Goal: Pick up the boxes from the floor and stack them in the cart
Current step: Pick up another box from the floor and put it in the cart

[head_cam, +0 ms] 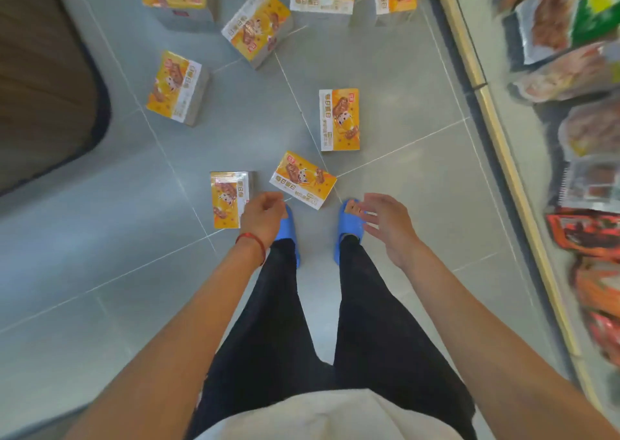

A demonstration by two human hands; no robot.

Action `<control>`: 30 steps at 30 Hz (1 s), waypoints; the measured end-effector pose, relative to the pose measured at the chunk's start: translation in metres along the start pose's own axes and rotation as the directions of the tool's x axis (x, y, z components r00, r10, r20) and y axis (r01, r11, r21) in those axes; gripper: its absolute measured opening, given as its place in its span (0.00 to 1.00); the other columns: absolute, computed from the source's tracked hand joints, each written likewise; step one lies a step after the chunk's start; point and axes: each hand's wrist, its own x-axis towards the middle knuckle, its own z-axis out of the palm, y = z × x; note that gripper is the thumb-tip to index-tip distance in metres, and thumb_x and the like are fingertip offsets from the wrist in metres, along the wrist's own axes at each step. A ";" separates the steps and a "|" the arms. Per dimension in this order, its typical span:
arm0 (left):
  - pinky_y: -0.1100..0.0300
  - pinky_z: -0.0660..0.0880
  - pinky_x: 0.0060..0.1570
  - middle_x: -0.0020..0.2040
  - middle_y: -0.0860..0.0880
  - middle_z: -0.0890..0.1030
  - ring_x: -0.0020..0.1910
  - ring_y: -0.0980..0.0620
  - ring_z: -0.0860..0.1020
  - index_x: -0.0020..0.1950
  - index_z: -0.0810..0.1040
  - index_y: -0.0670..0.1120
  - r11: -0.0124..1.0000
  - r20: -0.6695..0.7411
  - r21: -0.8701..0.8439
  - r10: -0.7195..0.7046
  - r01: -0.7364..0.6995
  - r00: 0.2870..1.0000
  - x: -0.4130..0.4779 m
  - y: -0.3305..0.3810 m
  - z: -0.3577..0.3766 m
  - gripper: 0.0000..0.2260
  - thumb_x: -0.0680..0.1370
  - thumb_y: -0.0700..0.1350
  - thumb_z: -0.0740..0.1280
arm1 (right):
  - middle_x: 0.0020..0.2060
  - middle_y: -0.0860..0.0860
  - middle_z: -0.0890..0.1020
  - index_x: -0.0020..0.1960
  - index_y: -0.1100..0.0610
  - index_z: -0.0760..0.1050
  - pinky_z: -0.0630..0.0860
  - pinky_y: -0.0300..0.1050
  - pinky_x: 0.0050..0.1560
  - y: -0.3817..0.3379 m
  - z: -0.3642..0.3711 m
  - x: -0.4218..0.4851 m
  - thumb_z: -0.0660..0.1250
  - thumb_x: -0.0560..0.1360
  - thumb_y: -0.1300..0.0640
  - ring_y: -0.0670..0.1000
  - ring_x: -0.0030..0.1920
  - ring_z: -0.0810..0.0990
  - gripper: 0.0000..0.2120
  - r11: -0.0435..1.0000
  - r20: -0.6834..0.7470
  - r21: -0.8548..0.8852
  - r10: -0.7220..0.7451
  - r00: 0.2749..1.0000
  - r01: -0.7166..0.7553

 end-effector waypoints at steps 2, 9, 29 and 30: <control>0.52 0.77 0.57 0.43 0.56 0.80 0.50 0.48 0.79 0.53 0.80 0.49 0.998 0.046 0.066 -0.020 0.017 0.999 0.032 -0.007 -0.001 0.07 0.79 0.40 0.65 | 0.52 0.55 0.81 0.49 0.51 0.77 0.77 0.48 0.54 0.010 0.013 0.024 0.64 0.81 0.58 0.53 0.51 0.79 0.04 0.998 -0.045 0.055 0.045 0.998 -0.042; 0.51 0.75 0.59 0.52 0.46 0.80 0.52 0.45 0.77 0.53 0.78 0.51 0.972 0.116 0.231 -0.061 0.033 0.991 0.164 -0.037 0.010 0.06 0.79 0.42 0.65 | 0.46 0.53 0.81 0.45 0.51 0.78 0.75 0.44 0.46 0.071 0.058 0.138 0.65 0.79 0.59 0.52 0.46 0.78 0.06 0.991 -0.103 0.007 0.137 0.985 -0.137; 0.59 0.68 0.62 0.69 0.49 0.74 0.64 0.51 0.74 0.74 0.69 0.48 0.941 0.042 0.321 0.102 -0.110 0.994 0.491 -0.169 0.147 0.31 0.77 0.64 0.66 | 0.45 0.41 0.80 0.50 0.47 0.77 0.74 0.44 0.56 0.210 0.125 0.482 0.54 0.81 0.33 0.41 0.45 0.78 0.21 0.988 -0.065 0.071 0.140 0.988 -0.135; 0.56 0.70 0.62 0.66 0.50 0.76 0.62 0.50 0.76 0.71 0.71 0.49 0.944 0.057 0.315 0.089 -0.103 0.994 0.501 -0.170 0.151 0.29 0.77 0.65 0.65 | 0.47 0.45 0.84 0.53 0.48 0.78 0.75 0.43 0.53 0.209 0.130 0.493 0.54 0.79 0.29 0.43 0.45 0.82 0.26 0.981 -0.052 0.122 0.159 0.986 -0.152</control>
